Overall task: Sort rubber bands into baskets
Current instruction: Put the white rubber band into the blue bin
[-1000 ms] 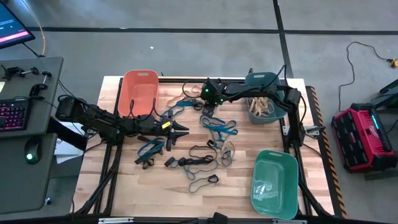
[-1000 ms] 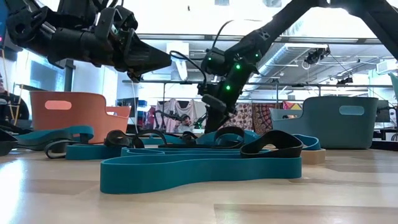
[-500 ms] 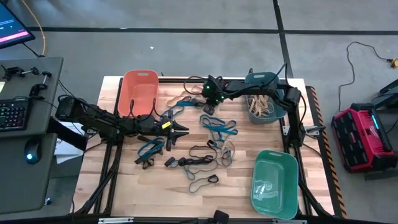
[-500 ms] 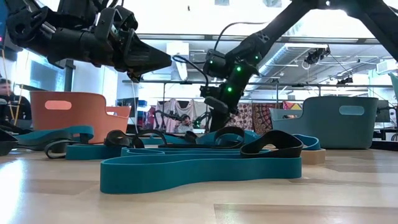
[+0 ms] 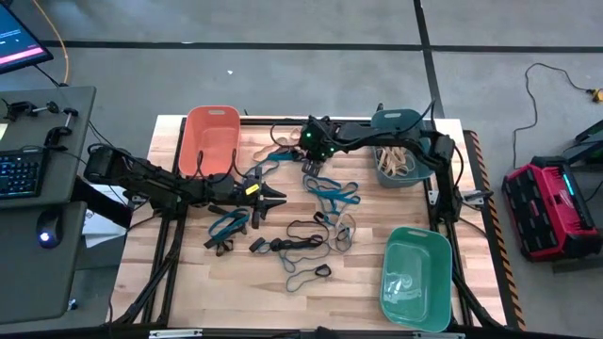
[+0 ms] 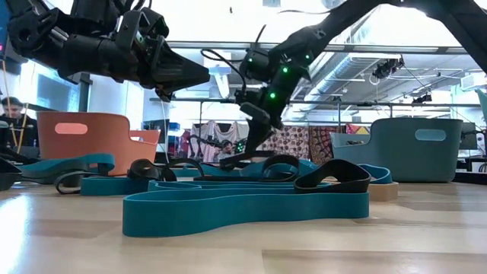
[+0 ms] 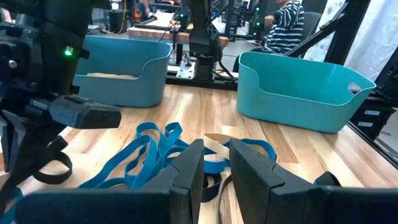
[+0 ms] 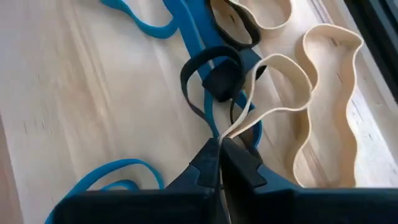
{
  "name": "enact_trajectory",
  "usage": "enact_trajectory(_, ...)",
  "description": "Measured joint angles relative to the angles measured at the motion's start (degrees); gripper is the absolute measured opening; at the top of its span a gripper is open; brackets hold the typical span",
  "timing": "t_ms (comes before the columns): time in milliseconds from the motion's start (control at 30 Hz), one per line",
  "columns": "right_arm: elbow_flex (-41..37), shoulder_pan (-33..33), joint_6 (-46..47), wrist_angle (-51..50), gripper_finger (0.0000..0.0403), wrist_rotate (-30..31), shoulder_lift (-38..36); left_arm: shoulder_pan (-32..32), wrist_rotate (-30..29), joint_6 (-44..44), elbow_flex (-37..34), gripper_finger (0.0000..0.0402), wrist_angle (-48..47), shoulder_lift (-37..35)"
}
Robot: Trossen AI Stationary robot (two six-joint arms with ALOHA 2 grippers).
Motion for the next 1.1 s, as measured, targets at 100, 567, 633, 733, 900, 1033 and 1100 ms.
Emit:
enact_trajectory(100,0.02,0.96,1.71,-0.72,0.0001,0.68,-0.02,-0.01,-0.01,0.00,0.00,0.0067,-0.07,0.00)
enact_trajectory(567,-0.39,3.30,6.75,-1.16,0.0136,8.65,-0.04,-0.02,-0.01,-0.42,0.00,0.0067,-0.04,0.00)
enact_trajectory(633,-0.39,2.91,6.93,-0.25,0.0150,8.65,0.04,-0.02,-0.01,-0.42,0.00,0.0067,-0.02,0.00)
enact_trajectory(733,-0.39,2.51,7.05,1.52,0.0157,8.33,1.00,-0.02,0.01,-0.45,0.00,0.0067,-0.02,0.00)
enact_trajectory(900,-0.48,2.25,7.93,2.55,0.0156,8.60,4.03,-0.04,0.01,-0.48,0.00,0.0067,0.00,0.00)
enact_trajectory(1033,-0.48,2.27,7.93,2.41,0.0156,11.20,5.09,-0.04,0.01,-0.48,0.00,0.0067,0.00,0.00)
enact_trajectory(1100,-0.48,2.27,7.87,2.01,0.0156,11.21,5.18,-0.04,0.01,-0.48,0.00,0.0067,0.00,0.00)
